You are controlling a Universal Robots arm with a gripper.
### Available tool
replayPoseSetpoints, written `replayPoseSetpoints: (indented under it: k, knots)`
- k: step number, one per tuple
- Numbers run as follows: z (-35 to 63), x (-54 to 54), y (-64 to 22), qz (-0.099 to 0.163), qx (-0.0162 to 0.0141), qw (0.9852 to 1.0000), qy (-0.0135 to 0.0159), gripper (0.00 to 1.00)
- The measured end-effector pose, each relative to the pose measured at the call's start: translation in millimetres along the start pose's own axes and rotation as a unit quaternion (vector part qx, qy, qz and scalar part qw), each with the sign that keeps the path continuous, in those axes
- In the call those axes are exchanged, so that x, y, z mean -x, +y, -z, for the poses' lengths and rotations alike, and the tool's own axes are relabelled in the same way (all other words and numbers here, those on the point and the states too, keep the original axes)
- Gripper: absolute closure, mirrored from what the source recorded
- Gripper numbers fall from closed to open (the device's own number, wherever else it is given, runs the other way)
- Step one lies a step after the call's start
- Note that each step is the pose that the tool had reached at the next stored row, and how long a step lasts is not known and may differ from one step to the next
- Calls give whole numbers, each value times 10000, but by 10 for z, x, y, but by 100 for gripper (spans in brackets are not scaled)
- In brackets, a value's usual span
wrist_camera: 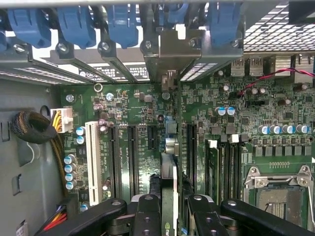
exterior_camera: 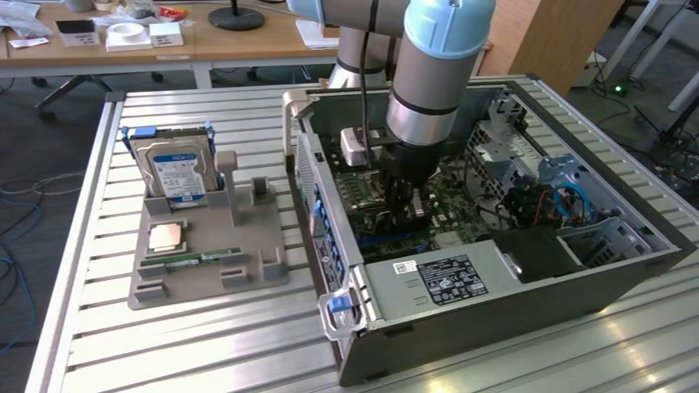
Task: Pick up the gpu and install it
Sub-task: 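Insert the gpu into the slot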
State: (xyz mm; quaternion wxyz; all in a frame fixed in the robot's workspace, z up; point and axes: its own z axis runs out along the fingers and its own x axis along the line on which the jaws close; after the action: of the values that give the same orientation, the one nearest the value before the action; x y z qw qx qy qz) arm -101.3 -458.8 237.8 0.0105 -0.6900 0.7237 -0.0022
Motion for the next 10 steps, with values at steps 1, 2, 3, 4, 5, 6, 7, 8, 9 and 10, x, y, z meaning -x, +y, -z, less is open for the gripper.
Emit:
replayPoseSetpoints:
  k: [1, 2, 3, 4, 5, 6, 7, 8, 9, 10]
  knots:
    - [0, 0, 3, 1, 0, 10000, 0, 74]
    - [1, -1, 4, 2, 0, 10000, 1, 74]
    - [1, -1, 4, 3, 0, 10000, 1, 74]
    - [0, -1, 4, 3, 0, 10000, 0, 74]
    - [0, -1, 4, 3, 0, 10000, 0, 74]
    - [0, -1, 4, 3, 0, 10000, 0, 74]
    - [-1, -1, 4, 3, 0, 10000, 0, 74]
    - [-1, -2, 5, 3, 0, 10000, 0, 74]
    - [-2, -3, 5, 3, 0, 10000, 0, 74]
    - [-3, -3, 5, 3, 0, 10000, 0, 74]
